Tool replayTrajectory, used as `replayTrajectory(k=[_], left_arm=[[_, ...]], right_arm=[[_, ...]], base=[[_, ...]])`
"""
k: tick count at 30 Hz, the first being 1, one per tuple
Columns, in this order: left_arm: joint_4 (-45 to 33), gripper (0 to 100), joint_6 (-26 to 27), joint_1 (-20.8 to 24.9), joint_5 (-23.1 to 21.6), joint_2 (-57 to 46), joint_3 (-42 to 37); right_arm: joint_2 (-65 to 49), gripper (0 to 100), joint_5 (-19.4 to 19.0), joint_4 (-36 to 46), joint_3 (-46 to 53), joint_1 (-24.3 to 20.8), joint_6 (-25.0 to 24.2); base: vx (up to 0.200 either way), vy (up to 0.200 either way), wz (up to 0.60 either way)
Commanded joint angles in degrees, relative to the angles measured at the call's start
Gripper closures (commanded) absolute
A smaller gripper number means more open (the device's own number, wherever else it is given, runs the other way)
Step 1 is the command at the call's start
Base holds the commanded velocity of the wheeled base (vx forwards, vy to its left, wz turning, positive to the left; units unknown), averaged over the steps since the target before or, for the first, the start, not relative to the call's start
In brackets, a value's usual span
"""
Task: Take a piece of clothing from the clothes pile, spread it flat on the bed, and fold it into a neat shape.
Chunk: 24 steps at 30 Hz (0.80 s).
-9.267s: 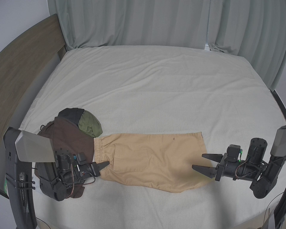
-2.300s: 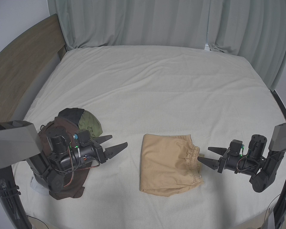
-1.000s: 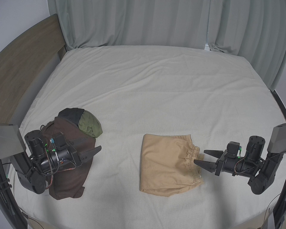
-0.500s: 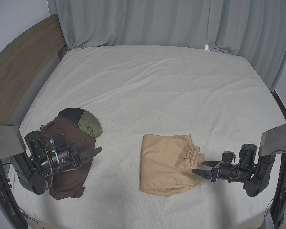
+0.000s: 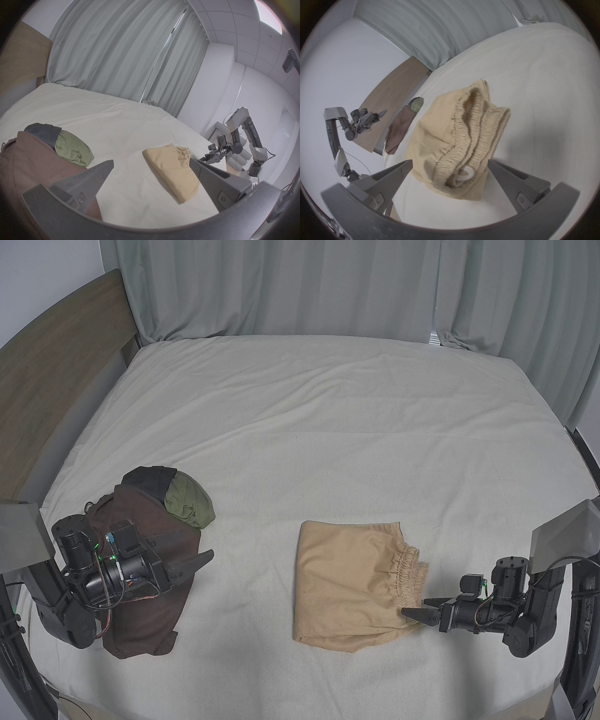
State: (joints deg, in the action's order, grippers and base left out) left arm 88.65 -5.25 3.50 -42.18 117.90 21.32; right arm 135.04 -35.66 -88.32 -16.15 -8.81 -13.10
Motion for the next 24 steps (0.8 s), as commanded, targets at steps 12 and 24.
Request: replayTrajectory(k=[12, 24], left_arm=[[0.03, 0, 0.77, 0.02, -0.1, 0.23, -0.14], [0.03, 0, 0.77, 0.02, -0.36, 0.14, -0.14]], right_arm=[[5.68, 0, 4.1, 0.08, -0.99, -2.0, -2.63], [5.68, 0, 4.72, -0.1, -3.18, -6.65, -10.98]], base=[[0.0, 0.0, 0.0], [0.0, 0.0, 0.0]])
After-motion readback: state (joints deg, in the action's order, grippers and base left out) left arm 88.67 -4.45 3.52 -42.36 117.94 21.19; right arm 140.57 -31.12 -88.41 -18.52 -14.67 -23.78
